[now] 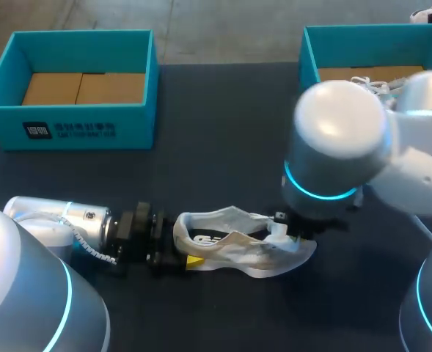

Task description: Take the shoe out of the shoebox, open the shoe tongue, remove and reinsert the insole, then place the shoe into the shoebox

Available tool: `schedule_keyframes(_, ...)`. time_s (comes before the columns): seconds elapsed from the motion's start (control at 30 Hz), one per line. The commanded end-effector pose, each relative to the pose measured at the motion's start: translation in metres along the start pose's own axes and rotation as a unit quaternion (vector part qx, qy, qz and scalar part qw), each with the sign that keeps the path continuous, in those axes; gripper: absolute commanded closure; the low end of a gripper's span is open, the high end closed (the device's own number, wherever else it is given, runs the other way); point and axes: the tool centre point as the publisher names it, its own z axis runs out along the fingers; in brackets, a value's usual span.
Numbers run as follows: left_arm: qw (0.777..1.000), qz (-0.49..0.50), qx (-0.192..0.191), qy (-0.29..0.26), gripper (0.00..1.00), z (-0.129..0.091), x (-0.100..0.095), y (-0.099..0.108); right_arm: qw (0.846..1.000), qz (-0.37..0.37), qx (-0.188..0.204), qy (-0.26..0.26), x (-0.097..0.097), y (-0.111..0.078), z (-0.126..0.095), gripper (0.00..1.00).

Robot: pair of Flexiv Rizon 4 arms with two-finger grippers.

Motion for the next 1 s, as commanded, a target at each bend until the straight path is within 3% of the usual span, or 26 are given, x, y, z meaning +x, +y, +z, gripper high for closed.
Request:
schedule_keyframes(0.03,1.0,0.0,-0.001,-0.002,1.0,-0.001,0.0,0.003,0.941,0.307,-0.013,0.144,-0.014,-0.002,0.005,1.0)
schedule_keyframes(0.5,1.0,0.0,-0.001,-0.002,1.0,-0.001,0.0,0.003,0.968,0.207,0.019,0.14,-0.014,0.018,0.014,1.0)
schedule_keyframes(0.7,1.0,0.0,-0.001,-0.002,1.0,-0.001,0.0,0.003,0.987,0.111,0.019,0.113,-0.009,0.026,0.013,0.99)
schedule_keyframes(0.87,1.0,0.0,-0.001,-0.002,1.0,-0.001,0.0,0.003,0.993,0.064,0.024,0.092,-0.009,0.03,0.011,1.0)
schedule_keyframes(1.0,1.0,0.0,-0.001,-0.002,1.0,-0.001,0.0,0.003,0.993,0.034,0.02,0.107,-0.01,0.032,0.011,1.0)
